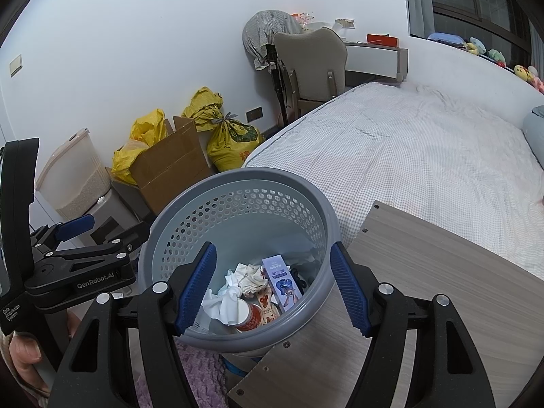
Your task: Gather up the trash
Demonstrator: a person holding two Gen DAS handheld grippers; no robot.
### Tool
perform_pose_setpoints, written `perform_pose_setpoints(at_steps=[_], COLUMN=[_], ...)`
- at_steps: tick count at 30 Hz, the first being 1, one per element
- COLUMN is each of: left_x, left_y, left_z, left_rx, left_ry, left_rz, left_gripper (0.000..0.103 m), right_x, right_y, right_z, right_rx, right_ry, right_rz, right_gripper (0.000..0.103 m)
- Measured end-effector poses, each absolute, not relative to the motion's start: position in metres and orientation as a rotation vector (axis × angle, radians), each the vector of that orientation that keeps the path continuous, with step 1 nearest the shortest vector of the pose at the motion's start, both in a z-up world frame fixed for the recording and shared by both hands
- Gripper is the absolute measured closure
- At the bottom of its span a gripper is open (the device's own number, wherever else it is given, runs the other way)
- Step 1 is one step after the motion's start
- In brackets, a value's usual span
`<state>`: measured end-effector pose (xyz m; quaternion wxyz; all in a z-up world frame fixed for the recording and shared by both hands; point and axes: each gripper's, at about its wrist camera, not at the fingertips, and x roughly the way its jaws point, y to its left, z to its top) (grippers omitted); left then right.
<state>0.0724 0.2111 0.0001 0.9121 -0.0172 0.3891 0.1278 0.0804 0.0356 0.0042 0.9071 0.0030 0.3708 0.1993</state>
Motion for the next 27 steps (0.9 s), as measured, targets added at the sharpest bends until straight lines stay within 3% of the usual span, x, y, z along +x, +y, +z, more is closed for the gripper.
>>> perform_pose_setpoints(at_steps=[27], left_x=[0.073], left_y=[0.205], left_z=[0.0], left_rx=[-0.025], left_ry=[0.792], left_rz=[0.287], left_gripper=[0.006], right_x=[0.084], right_y=[0.041], right_z=[-0.005], right_rx=[-0.008], right_ry=[0.801], right_rz=[0.331], right_gripper=[0.034])
